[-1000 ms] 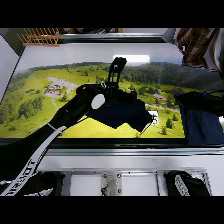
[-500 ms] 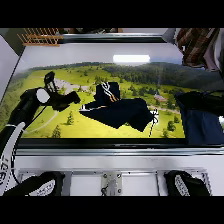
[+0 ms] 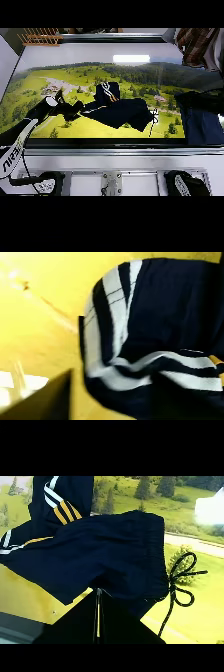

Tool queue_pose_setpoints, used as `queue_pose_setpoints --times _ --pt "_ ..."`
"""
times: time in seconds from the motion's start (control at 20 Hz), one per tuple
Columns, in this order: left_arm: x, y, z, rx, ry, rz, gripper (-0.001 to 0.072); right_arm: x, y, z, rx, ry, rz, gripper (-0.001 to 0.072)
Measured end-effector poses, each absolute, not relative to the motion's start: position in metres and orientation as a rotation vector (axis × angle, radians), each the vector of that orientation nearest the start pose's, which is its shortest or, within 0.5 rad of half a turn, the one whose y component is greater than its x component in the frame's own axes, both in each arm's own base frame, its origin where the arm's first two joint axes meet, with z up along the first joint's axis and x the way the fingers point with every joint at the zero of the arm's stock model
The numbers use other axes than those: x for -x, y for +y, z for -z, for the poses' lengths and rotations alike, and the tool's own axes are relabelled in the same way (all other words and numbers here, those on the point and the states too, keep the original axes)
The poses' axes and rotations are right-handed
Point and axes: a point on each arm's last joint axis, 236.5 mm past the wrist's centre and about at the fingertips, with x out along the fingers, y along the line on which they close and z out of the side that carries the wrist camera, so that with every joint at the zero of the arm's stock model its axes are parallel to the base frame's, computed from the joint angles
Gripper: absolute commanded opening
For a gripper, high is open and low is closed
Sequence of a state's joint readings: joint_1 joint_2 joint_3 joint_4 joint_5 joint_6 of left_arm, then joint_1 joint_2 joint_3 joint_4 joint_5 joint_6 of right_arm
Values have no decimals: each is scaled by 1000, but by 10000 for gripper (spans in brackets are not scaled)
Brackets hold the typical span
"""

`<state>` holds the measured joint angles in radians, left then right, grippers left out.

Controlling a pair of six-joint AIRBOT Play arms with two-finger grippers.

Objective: Fold the clothes and pants, and hang the long-sleeved shirts on hangers.

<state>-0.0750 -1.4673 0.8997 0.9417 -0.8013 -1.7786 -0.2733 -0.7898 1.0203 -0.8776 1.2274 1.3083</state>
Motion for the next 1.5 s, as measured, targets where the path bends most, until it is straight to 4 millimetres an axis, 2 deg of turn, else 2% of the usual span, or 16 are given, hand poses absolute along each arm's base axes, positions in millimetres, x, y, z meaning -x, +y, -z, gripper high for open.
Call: queue_pose_setpoints --times 0.05,0.1,0.15,0.2,0.45,0.55,0.65,0.75,0.85,1.0,1.25,1.3,1.35,1.4,1.5 --pt "-377 -132 103 804 1369 5 7 -326 56 -161 -422 837 -341 68" --pt "-380 -134 102 805 1359 10 6 -330 55 -152 -434 862 -338 306" --pt "-385 -135 99 812 1343 14 6 -335 53 -142 -443 891 -333 578" --pt "-390 -134 94 809 1325 23 7 -339 50 -130 -456 925 -327 666" --pt "-419 -130 50 769 1207 104 7 -371 37 -44 -541 1122 -287 650" --pt "-424 -131 41 752 1184 126 7 -381 35 -5 -596 1198 -266 650" --pt "-426 -132 35 737 1172 142 7 -382 42 30 -656 1284 -269 651" --pt "-428 -132 32 733 1166 147 6 -376 59 57 -694 1376 -297 651" --pt "-428 -132 31 730 1162 151 6 -370 78 75 -705 1443 -324 651" --pt "-429 -132 30 727 1159 154 7 -362 107 91 -710 1514 -356 652" --pt "-429 -133 30 727 1159 155 7 -361 158 93 -744 1529 -439 640" --pt "-429 -133 30 726 1158 155 7 -361 166 92 -746 1523 -451 446" --pt "-429 -133 30 725 1158 156 7 -362 173 92 -744 1520 -461 185" --pt "-429 -133 30 725 1158 156 7 -362 180 92 -742 1514 -468 37" --pt "-429 -133 30 725 1158 156 7 -363 189 93 -728 1502 -477 21"
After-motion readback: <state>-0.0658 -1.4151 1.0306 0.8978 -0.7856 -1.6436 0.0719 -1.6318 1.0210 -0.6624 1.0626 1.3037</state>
